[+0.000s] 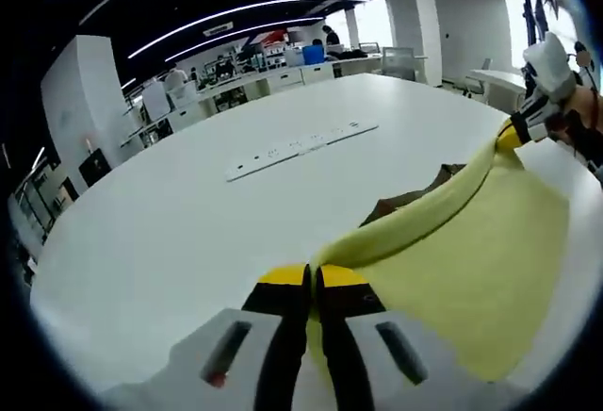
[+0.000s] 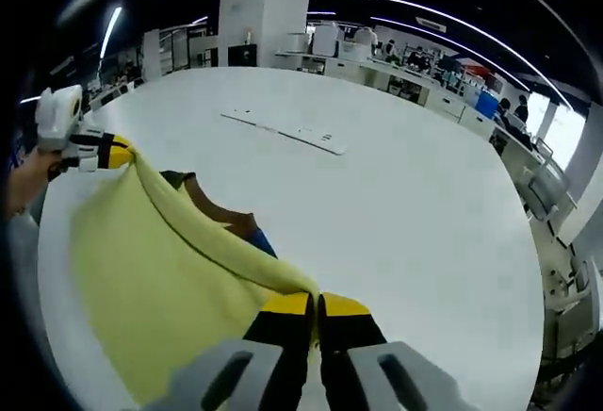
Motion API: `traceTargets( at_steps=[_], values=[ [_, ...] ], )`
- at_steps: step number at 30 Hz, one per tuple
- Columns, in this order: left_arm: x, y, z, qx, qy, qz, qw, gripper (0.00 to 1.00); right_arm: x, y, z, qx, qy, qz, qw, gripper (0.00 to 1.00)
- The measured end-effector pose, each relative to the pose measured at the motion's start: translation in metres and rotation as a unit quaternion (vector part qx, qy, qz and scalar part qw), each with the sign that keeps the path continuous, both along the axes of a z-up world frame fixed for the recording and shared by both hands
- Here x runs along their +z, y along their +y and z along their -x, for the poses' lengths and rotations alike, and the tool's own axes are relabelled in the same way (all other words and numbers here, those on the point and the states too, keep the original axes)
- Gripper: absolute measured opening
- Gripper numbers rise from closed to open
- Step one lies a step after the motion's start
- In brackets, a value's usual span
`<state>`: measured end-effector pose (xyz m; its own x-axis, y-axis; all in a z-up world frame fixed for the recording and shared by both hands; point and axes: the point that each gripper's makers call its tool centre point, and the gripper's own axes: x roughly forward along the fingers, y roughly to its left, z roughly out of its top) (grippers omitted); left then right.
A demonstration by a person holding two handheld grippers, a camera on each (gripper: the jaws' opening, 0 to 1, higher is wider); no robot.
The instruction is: Fold the garment on the visible template until the final outline fits inside the template.
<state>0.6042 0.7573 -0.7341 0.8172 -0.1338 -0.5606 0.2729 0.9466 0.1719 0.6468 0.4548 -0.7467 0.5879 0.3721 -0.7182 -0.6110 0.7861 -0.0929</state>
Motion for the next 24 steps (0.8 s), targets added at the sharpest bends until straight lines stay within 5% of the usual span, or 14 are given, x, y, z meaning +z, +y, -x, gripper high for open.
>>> traceTargets(
  at_steps=[10,13,24],
  values=[
    [-0.017,0.002,-0.003,-0.003,0.010,0.004,0.9999,0.01,-0.021,-0.005,0.000,-0.011,0.030,-0.001,0.9995,0.00],
    [-0.021,0.003,-0.003,-0.013,0.015,-0.004,0.9998,0.03,-0.022,-0.003,0.002,-0.031,0.038,-0.038,0.9981,0.02],
    [-0.018,0.007,0.006,-0.044,0.034,-0.039,0.9977,0.24,-0.019,-0.010,0.013,-0.017,0.037,-0.026,0.9988,0.24]
  ],
)
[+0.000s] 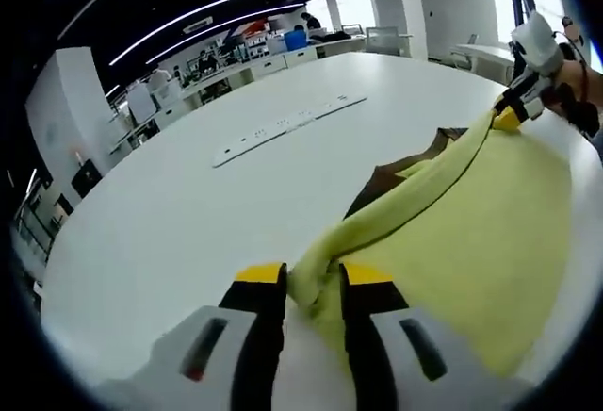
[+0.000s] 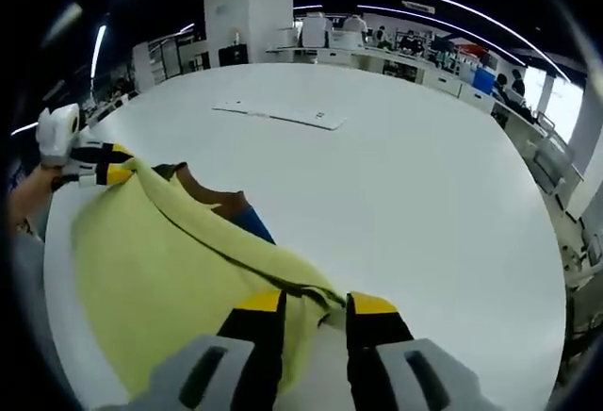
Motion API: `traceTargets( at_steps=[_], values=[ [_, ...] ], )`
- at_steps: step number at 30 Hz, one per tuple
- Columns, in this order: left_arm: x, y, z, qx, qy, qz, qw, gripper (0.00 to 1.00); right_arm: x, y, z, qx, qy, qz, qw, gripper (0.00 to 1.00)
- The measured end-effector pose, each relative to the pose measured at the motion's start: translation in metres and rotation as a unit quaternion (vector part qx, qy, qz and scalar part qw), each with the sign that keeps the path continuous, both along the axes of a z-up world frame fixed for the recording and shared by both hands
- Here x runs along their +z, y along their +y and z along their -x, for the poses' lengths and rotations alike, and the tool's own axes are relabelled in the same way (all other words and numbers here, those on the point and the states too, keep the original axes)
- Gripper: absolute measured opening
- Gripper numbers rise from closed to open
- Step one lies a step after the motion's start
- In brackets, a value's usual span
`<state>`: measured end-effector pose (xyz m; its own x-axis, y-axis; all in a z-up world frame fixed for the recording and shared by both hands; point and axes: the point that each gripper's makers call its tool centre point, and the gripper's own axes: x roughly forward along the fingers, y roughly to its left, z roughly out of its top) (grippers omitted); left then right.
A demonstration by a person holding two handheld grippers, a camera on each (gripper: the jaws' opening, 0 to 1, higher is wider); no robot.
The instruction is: Fold the garment on the visible template until the final outline fits inside the template.
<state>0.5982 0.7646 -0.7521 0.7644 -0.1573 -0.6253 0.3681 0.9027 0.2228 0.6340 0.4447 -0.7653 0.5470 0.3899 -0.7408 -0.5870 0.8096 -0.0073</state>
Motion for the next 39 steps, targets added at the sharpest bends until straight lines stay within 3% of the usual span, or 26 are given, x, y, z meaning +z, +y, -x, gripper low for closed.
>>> traceTargets(
  at_steps=[5,9,12,15,20,23,26,29,35,39],
  values=[
    [0.002,-0.004,0.007,-0.023,0.002,-0.009,0.9997,0.34,0.002,-0.006,-0.002,-0.011,-0.017,-0.001,0.9998,0.26],
    [-0.002,0.001,0.007,-0.035,0.003,-0.056,0.9978,0.36,0.000,-0.010,-0.005,-0.019,-0.022,0.003,0.9996,0.27],
    [-0.001,0.001,0.001,-0.036,-0.010,-0.054,0.9979,0.35,0.000,-0.009,-0.007,-0.022,-0.024,0.005,0.9995,0.27],
    [0.002,0.010,-0.014,-0.018,-0.041,-0.069,0.9966,0.36,-0.001,-0.007,-0.014,-0.027,-0.031,0.003,0.9991,0.27],
    [0.002,0.017,-0.024,0.024,-0.059,-0.025,0.9976,0.35,-0.003,-0.003,-0.027,-0.043,-0.045,-0.003,0.9981,0.26],
    [0.005,0.028,-0.029,0.049,-0.071,-0.043,0.9953,0.31,-0.004,-0.003,-0.035,-0.057,-0.054,-0.007,0.9969,0.25],
    [0.010,0.034,-0.035,0.075,-0.082,-0.011,0.9938,0.29,-0.003,-0.003,-0.039,-0.073,-0.058,-0.015,0.9955,0.25],
    [0.014,0.037,-0.035,0.081,-0.084,-0.012,0.9931,0.29,-0.002,-0.005,-0.042,-0.087,-0.061,-0.017,0.9941,0.24],
    [0.013,0.045,-0.027,0.094,-0.067,-0.024,0.9931,0.26,-0.001,-0.005,-0.037,-0.084,-0.053,-0.018,0.9949,0.27],
    [0.014,0.039,-0.021,0.098,-0.054,0.027,0.9933,0.32,0.009,-0.001,-0.031,-0.067,-0.055,-0.028,0.9958,0.36]
  ],
)
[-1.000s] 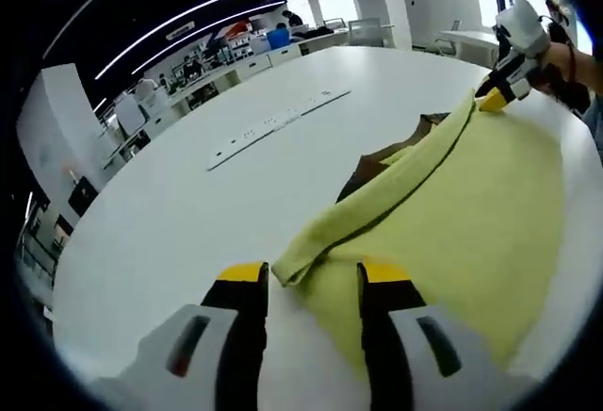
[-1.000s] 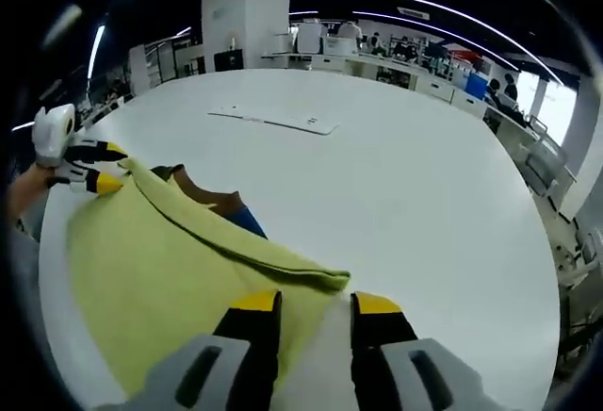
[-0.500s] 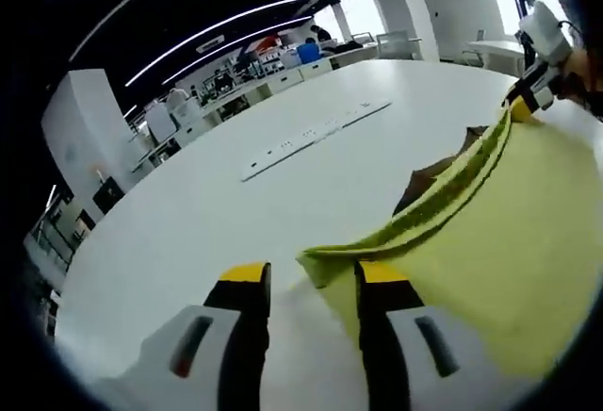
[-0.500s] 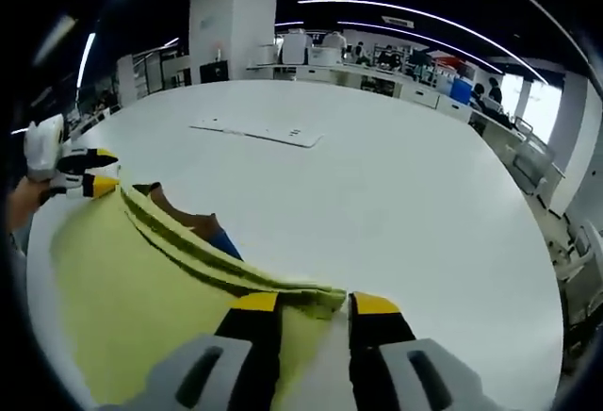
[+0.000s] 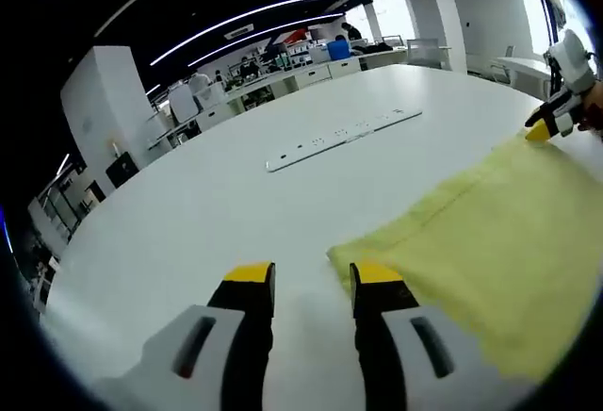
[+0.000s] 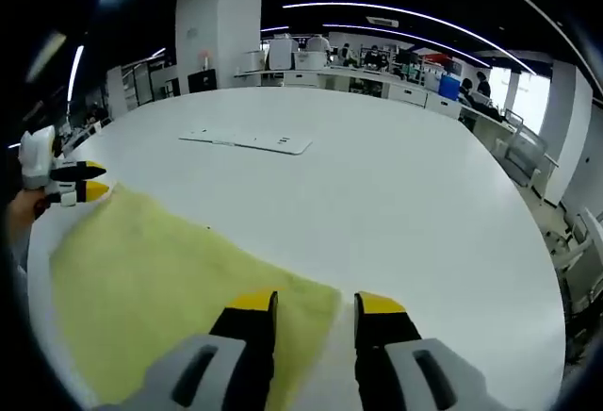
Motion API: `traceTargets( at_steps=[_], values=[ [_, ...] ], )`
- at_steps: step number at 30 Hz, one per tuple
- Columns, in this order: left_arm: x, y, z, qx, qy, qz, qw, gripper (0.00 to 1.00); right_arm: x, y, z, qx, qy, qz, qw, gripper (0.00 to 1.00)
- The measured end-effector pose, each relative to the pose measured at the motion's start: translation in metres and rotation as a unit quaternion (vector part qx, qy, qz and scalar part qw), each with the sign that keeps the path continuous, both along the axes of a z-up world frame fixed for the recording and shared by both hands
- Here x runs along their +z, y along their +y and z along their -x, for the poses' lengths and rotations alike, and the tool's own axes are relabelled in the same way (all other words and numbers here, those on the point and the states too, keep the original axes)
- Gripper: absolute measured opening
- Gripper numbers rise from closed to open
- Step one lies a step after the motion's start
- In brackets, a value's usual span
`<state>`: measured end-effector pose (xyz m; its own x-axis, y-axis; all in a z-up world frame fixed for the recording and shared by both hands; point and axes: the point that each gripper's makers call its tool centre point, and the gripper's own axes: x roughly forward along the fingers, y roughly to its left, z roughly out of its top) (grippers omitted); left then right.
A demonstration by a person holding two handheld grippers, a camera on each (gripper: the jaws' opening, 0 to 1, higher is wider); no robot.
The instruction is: Fold the garment on the visible template until the final outline fits inside the template.
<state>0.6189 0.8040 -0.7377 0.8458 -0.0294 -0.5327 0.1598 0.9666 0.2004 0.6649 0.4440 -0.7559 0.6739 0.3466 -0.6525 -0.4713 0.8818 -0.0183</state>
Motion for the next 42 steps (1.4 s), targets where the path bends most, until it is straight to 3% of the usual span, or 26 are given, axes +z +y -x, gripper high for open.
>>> traceTargets(
  at_steps=[2,5,8,10,15,19,24,33,42],
  values=[
    [0.005,-0.003,0.003,0.004,-0.006,0.038,0.9992,0.36,0.005,0.003,0.005,0.012,0.003,-0.002,0.9999,0.41],
    [0.011,-0.001,0.009,0.003,-0.005,0.059,0.9983,0.44,0.005,0.000,0.017,0.027,0.023,0.016,0.9992,0.44],
    [0.016,-0.005,0.018,-0.005,-0.002,0.094,0.9956,0.51,0.011,0.001,0.029,0.031,0.033,-0.001,0.9990,0.50],
    [0.020,-0.003,0.026,-0.009,-0.001,0.100,0.9950,0.54,0.016,0.003,0.038,0.033,0.045,-0.024,0.9981,0.54],
    [0.027,-0.007,0.049,-0.037,0.001,0.107,0.9936,0.64,0.025,0.000,0.060,0.051,0.051,-0.013,0.9973,0.64],
    [0.031,-0.009,0.068,-0.043,0.004,0.127,0.9910,0.65,0.032,0.005,0.082,0.059,0.069,-0.053,0.9944,0.67],
    [0.038,-0.012,0.090,-0.058,0.001,0.145,0.9878,0.65,0.036,0.003,0.105,0.068,0.079,-0.066,0.9923,0.67],
    [0.034,-0.023,0.127,-0.109,0.023,0.130,0.9852,0.64,0.036,-0.009,0.142,0.069,0.092,-0.064,0.9913,0.63],
    [0.030,-0.029,0.150,-0.126,0.024,0.140,0.9819,0.61,0.030,-0.018,0.169,0.065,0.106,-0.073,0.9895,0.54]
  ],
)
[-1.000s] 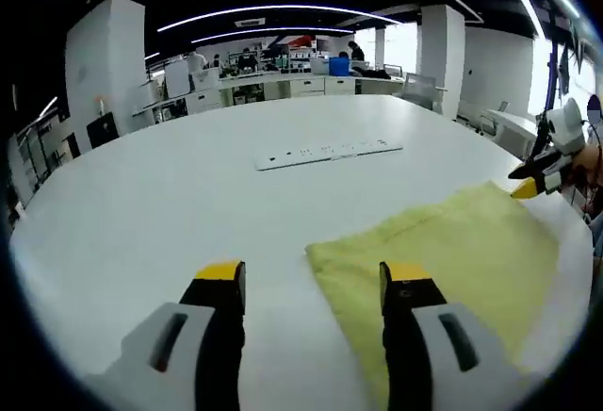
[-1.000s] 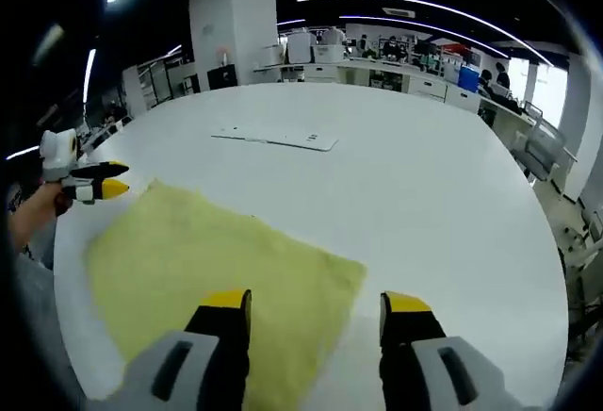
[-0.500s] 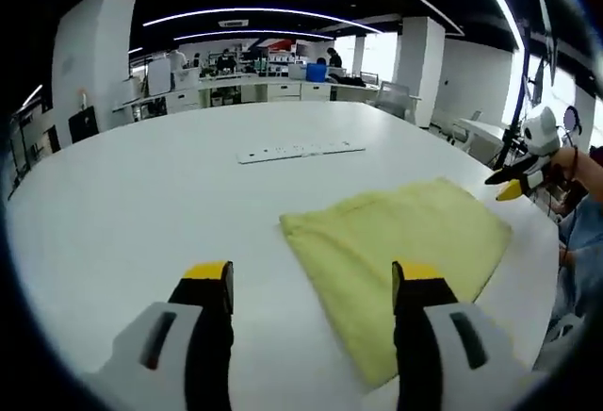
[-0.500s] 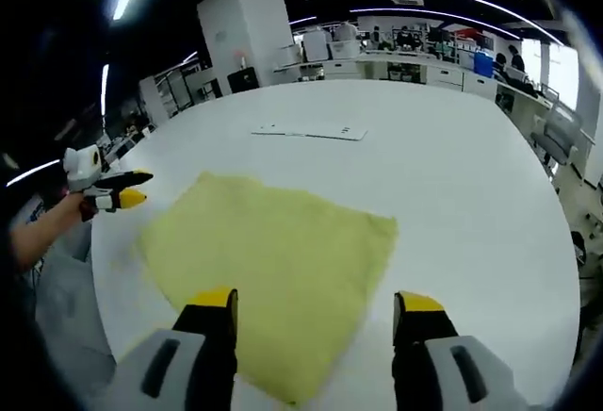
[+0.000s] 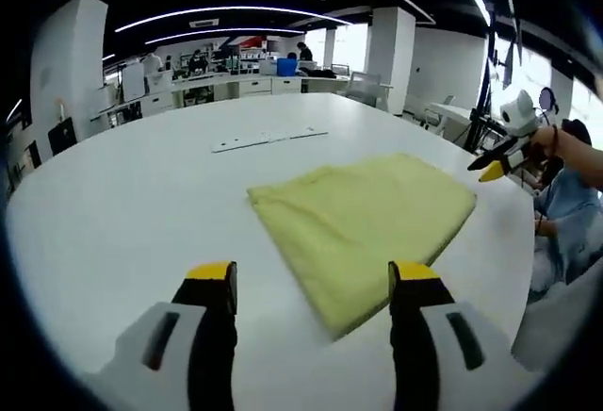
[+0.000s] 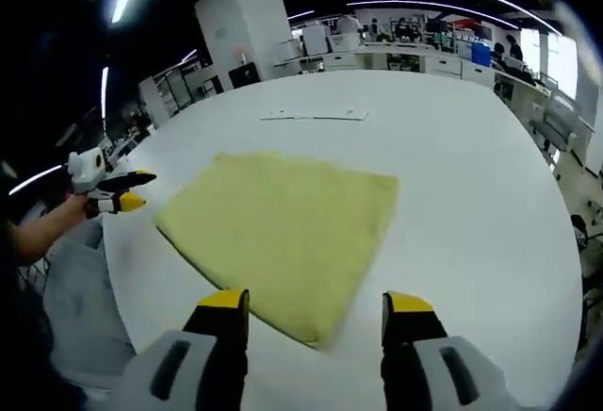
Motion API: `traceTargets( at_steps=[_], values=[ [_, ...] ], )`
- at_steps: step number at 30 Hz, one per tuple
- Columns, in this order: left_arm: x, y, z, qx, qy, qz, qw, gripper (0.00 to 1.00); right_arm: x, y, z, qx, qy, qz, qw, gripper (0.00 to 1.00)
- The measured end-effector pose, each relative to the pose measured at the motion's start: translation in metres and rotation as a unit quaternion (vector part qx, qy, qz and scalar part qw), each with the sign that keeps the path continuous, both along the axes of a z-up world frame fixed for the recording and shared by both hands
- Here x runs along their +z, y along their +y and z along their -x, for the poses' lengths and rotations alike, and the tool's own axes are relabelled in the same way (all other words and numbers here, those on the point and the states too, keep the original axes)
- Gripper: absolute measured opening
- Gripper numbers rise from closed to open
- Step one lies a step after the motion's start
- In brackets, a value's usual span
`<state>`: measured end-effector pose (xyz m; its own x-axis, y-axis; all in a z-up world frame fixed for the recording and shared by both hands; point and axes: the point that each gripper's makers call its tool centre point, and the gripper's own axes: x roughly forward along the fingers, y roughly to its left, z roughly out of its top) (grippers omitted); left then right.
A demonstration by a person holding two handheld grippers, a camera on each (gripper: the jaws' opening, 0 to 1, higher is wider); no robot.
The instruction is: Fold the garment on the visible template until the final outline fits inside the template.
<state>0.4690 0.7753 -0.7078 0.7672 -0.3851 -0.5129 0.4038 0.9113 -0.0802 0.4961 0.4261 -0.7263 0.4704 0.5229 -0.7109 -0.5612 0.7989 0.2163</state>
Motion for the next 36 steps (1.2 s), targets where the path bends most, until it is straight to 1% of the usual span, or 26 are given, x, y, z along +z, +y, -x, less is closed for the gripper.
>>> traceTargets(
  at_steps=[3,5,7,9,13,15,17,19,21,26,28,30,32,36],
  values=[
    [-0.005,0.000,0.008,-0.003,0.007,-0.003,1.0000,0.58,-0.003,-0.002,0.008,0.000,0.004,-0.001,1.0000,0.48],
    [-0.007,0.000,0.012,-0.003,0.011,-0.002,0.9999,0.57,-0.005,-0.004,0.012,-0.005,0.009,-0.003,0.9999,0.44],
    [-0.009,-0.001,0.015,-0.003,0.010,-0.001,1.0000,0.56,-0.009,-0.006,0.017,-0.009,0.008,0.001,0.9999,0.41],
    [-0.012,-0.003,0.019,-0.004,0.015,-0.001,0.9999,0.55,-0.013,-0.007,0.020,-0.014,0.008,0.005,0.9999,0.38],
    [-0.022,-0.005,0.025,-0.010,0.028,-0.006,0.9995,0.47,-0.021,-0.009,0.026,-0.014,0.007,0.018,0.9997,0.29],
    [-0.022,-0.008,0.027,-0.011,0.031,0.010,0.9994,0.42,-0.025,-0.009,0.028,-0.014,0.009,0.017,0.9997,0.25],
    [-0.026,-0.009,0.028,-0.011,0.036,0.012,0.9992,0.39,-0.030,-0.008,0.031,-0.018,0.022,0.009,0.9996,0.22],
    [-0.031,-0.010,0.030,-0.016,0.040,0.001,0.9991,0.37,-0.032,-0.008,0.030,-0.025,0.021,0.005,0.9995,0.18],
    [-0.035,-0.011,0.031,-0.017,0.043,-0.001,0.9989,0.35,-0.035,-0.008,0.029,-0.027,0.019,0.006,0.9994,0.14],
    [-0.045,-0.012,0.032,-0.019,0.052,0.003,0.9985,0.29,-0.041,-0.006,0.027,-0.041,0.024,0.000,0.9989,0.08],
    [-0.047,-0.012,0.032,-0.019,0.056,0.008,0.9983,0.24,-0.041,-0.004,0.026,-0.044,0.022,-0.003,0.9988,0.04],
    [-0.049,-0.014,0.032,-0.018,0.059,0.011,0.9980,0.21,-0.045,-0.005,0.025,-0.044,0.024,0.004,0.9988,0.02],
    [-0.051,-0.016,0.031,-0.021,0.058,0.010,0.9980,0.21,-0.047,-0.006,0.026,-0.043,0.028,0.008,0.9986,0.00],
    [-0.052,-0.017,0.029,-0.022,0.054,0.006,0.9983,0.19,-0.046,-0.006,0.024,-0.050,0.027,0.002,0.9984,0.00]
  ],
)
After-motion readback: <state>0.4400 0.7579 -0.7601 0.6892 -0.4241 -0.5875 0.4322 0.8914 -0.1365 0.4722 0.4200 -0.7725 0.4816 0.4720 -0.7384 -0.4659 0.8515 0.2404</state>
